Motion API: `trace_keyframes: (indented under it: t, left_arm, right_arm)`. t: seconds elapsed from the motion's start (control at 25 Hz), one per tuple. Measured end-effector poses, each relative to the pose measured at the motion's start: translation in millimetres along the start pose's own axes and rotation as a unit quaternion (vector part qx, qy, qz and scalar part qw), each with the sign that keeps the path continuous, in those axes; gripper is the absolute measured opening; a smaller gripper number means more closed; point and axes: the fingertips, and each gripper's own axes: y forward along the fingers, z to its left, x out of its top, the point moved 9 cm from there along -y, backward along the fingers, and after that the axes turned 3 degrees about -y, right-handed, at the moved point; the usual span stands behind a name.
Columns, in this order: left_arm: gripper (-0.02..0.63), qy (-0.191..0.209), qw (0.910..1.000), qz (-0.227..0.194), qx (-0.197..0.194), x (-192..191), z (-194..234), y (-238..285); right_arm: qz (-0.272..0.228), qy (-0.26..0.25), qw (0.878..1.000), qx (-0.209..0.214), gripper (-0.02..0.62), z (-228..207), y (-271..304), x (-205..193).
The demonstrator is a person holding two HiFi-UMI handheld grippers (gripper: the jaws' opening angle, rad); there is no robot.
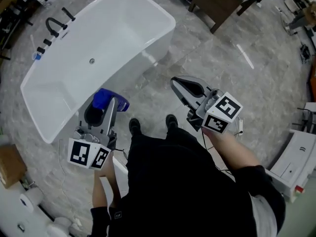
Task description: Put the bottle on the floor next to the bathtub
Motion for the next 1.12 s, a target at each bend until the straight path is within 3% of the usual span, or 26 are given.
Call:
trace_keyframes:
  t: [0.16,0.4,0.64,0.84,1.12]
  left_arm:
    - [0.163,-0.003,0.9997,-0.006,0.023,-9.6,-19.7,20.8]
    - [0.163,0.004,0.9987,0.003,0.051,-16.8,-29.3,22.7]
    - [0.163,0.019,0.9981,0.013,0.056,-42.1,-14.1,19.9]
    - [0.163,-0.021,0.9975,0.017,0.065,-69.6,10.3,29.3]
    - [0.163,-0.016,0.9951,0.024,0.094,-91.8,12.9,65.5]
  right_arm:
    - [0.032,0.005,0.999,0.02,0.028,-31.7,-9.4,-9.4]
    - [0.052,0.007,0.997,0.053,0.028,-35.9,6.2,-14.4]
    - [0.055,-0.008,0.996,0.071,0.028,-30.9,32.0,-25.1]
    - [0.072,-0.029,0.995,0.066,0.028,-40.3,52.7,-41.7]
    - [0.081,-0.011,0.994,0.073,0.028,-97.1,61.9,-67.3]
